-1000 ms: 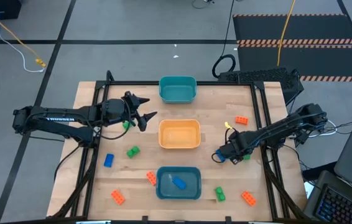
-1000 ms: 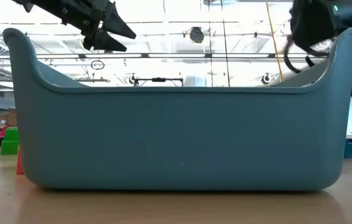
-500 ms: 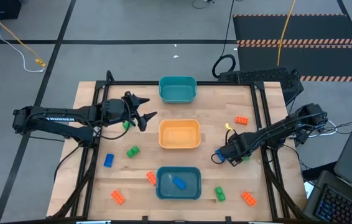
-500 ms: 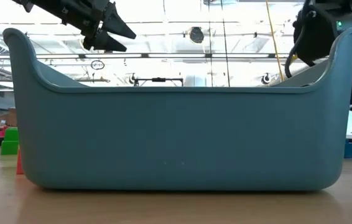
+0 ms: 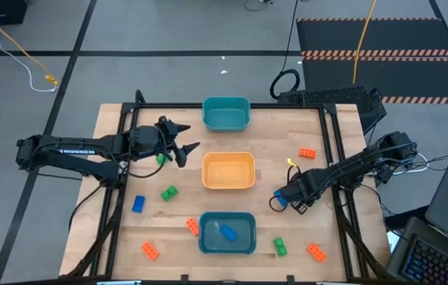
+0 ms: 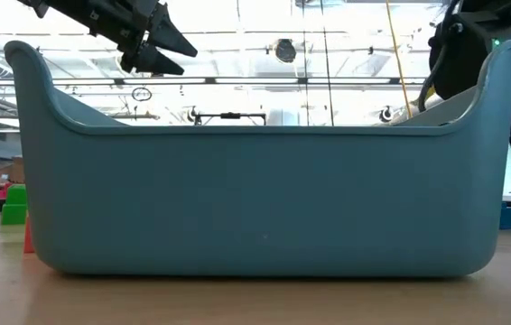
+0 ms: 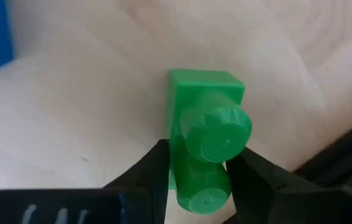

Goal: Sort & place blocks by color
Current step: Put the green game piece into the yellow bin, then put the blue game piece into the blue bin

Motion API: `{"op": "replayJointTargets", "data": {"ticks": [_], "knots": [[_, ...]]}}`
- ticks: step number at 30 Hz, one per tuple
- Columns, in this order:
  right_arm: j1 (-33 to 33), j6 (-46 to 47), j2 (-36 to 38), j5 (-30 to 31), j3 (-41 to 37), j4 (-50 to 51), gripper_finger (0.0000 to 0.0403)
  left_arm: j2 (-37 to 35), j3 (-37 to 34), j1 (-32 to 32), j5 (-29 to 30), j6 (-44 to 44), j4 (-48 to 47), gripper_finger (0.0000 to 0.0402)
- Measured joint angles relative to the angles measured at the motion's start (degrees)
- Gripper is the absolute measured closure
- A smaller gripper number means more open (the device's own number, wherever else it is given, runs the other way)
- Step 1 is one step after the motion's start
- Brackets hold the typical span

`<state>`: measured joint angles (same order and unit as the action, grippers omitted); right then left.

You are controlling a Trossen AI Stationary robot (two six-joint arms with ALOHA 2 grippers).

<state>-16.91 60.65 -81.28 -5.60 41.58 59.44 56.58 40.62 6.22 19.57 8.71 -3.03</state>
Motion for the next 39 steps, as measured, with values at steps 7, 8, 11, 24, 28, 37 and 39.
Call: {"op": "replayJointTargets", "data": {"ticks": [7, 8, 11, 24, 28, 37, 39], "knots": [[1.73, -12.37, 3.83, 11.47, 8.52, -5.51, 0.0284, 0.00, 0.00, 0.02, 0.00, -1.07, 0.05, 0.0046], [2.12, -14.28, 4.72, 13.20, 10.18, -6.80, 0.0284, 0.00, 0.00, 0.00, 0.00, -1.09, 0.04, 0.0046], [3.61, -20.35, 6.73, 18.00, 14.76, -12.54, 0.0284, 0.00, 0.00, 0.00, 0.00, -1.13, 0.09, 0.0046], [13.52, -46.33, 0.95, 18.77, 20.53, -39.89, 0.0284, 0.00, 0.00, 0.02, 0.00, -1.51, -0.13, 0.0046], [16.06, -46.52, -2.57, 18.62, 20.51, -39.09, 0.0276, 0.00, 0.00, 0.01, 0.00, -1.51, -0.20, 0.0046], [16.92, -49.57, -4.69, 18.80, 20.51, -39.52, 0.0178, 0.00, 0.02, 0.02, 0.00, -1.49, -0.28, 0.0046], [16.85, -49.95, -4.32, 18.92, 20.51, -39.47, 0.0159, 0.00, 0.02, 0.02, 0.00, -1.47, -0.28, 0.0046]]}}
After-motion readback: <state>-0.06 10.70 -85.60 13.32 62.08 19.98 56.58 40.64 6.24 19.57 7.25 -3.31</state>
